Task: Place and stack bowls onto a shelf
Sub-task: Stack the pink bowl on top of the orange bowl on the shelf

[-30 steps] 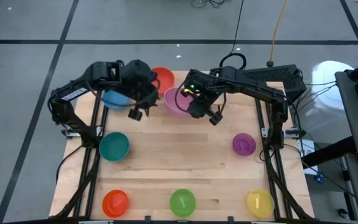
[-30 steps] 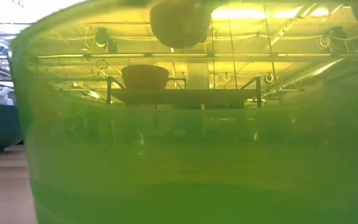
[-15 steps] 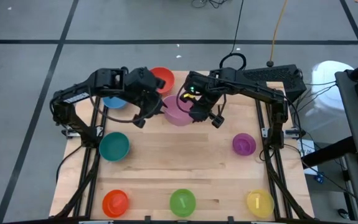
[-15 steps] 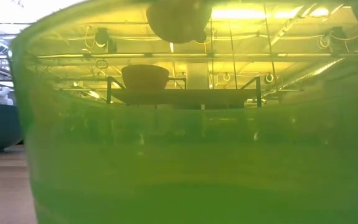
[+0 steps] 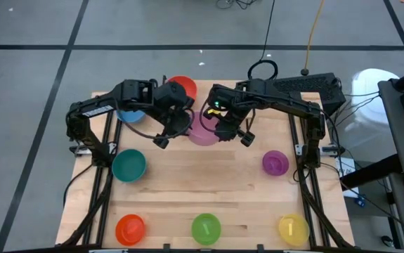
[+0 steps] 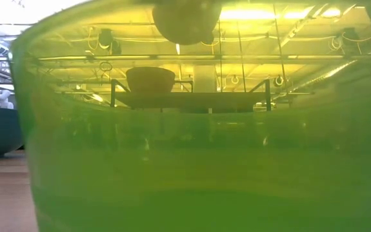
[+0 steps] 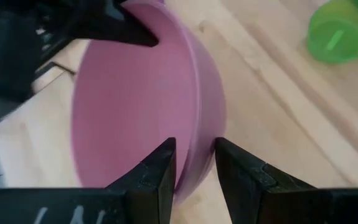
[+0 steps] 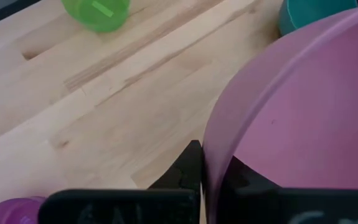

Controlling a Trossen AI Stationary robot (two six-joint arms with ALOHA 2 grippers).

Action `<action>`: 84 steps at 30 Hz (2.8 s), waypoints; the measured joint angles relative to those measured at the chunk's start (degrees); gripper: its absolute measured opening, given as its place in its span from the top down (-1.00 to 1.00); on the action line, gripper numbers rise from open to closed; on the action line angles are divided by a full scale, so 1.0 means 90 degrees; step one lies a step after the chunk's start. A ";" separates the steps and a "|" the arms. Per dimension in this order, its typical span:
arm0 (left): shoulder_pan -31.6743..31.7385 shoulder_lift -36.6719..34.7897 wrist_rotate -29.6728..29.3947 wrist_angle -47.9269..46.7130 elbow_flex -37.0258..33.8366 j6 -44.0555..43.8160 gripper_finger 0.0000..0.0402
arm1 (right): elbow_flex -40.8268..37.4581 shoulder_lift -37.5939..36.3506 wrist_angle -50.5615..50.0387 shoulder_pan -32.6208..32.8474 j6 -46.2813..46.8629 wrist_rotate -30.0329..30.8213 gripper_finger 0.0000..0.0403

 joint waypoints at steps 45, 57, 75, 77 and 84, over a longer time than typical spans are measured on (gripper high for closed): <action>0.0260 0.0009 -0.0495 0.0081 0.0010 -0.0153 0.95 | -0.0002 -0.0159 0.0797 0.0083 0.1019 0.1766 0.32; 0.0760 0.0012 -0.1148 -0.0565 0.0002 -0.0960 0.95 | 0.0000 -0.1021 0.1300 0.0078 0.1155 0.3678 0.31; 0.2270 0.0133 -0.0922 -0.0641 0.0002 -0.1414 0.95 | 0.0000 -0.2066 0.1364 0.0053 0.1841 0.4040 0.31; 0.2356 0.0230 -0.0841 -0.0610 -0.0001 -0.1421 0.95 | 0.0000 -0.2110 0.1359 0.0053 0.1849 0.4041 0.31; 0.2441 0.0732 -0.0674 -0.0470 0.0000 -0.1278 0.95 | 0.0000 -0.2108 0.1360 0.0051 0.1860 0.4046 0.31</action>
